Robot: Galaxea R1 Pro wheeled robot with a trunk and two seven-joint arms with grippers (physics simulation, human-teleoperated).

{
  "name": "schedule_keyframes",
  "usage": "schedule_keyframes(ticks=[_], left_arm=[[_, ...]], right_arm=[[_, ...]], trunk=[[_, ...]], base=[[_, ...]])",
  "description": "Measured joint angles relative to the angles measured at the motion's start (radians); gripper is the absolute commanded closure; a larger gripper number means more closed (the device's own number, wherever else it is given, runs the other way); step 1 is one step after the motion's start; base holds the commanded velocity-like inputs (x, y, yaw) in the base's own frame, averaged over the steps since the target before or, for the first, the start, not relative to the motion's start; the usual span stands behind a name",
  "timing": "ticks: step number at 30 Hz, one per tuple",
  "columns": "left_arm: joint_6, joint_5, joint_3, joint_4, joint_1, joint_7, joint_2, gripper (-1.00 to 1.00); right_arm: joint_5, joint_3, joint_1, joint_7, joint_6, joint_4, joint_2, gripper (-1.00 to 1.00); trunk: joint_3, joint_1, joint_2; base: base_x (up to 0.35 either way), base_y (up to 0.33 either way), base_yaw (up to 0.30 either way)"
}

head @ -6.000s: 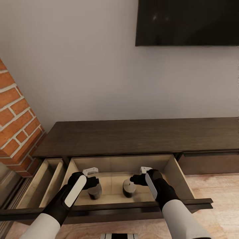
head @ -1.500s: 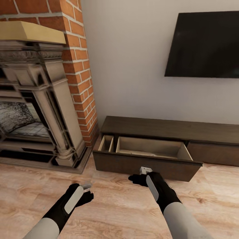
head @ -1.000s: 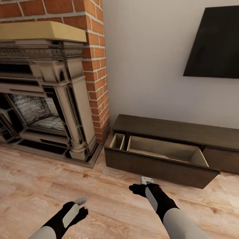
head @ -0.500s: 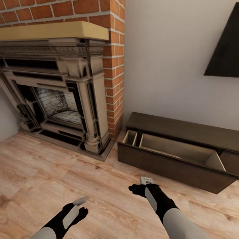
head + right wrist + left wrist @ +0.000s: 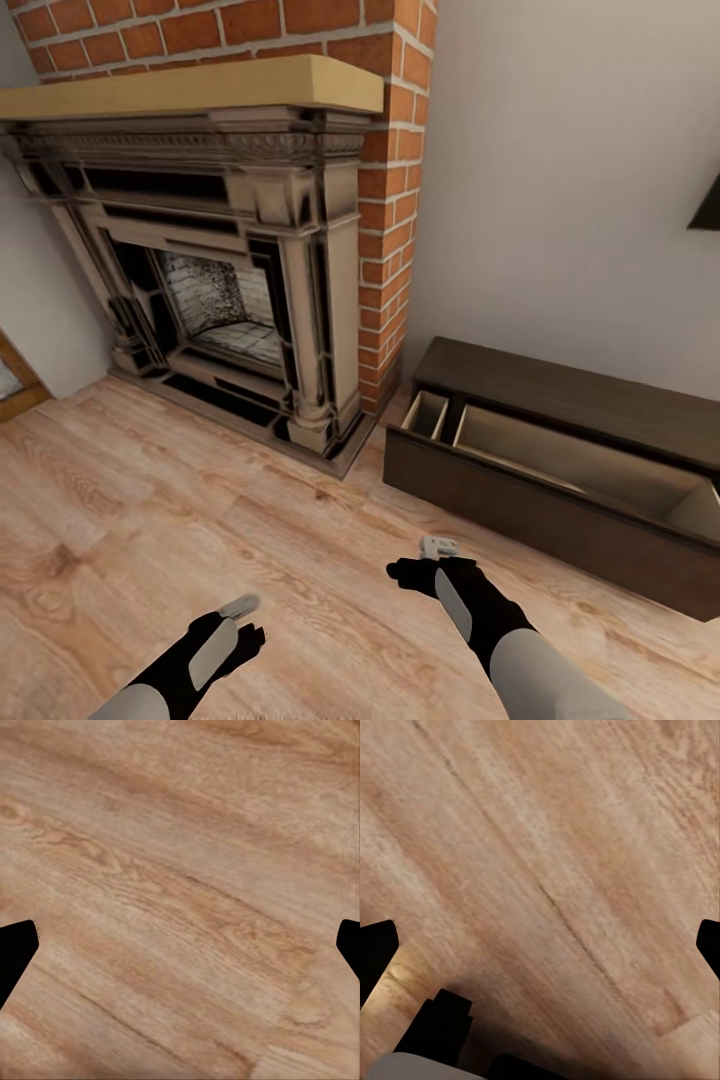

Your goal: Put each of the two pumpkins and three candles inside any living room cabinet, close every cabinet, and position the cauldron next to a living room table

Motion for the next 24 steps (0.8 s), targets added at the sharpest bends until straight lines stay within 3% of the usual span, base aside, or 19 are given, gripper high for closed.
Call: schedule_keyframes(ticks=[20, 24], left_arm=[[-0.009, -0.003, 0.001, 0.02, 0.0, -0.001, 0.011, -1.0], [-0.011, -0.003, 0.001, 0.021, 0.0, -0.026, 0.013, -1.0]], right_arm=[[0.0, 0.0, 0.0, 0.0, 0.0, 0.002, -0.003, -1.0], [0.0, 0.0, 0.0, 0.0, -0.001, 0.002, -0.003, -1.0]], trunk=[[-0.018, 0.0, 0.0], [-0.022, 0.0, 0.0]], base=[[0.0, 0.0, 0.24], [0.0, 0.0, 0.24]])
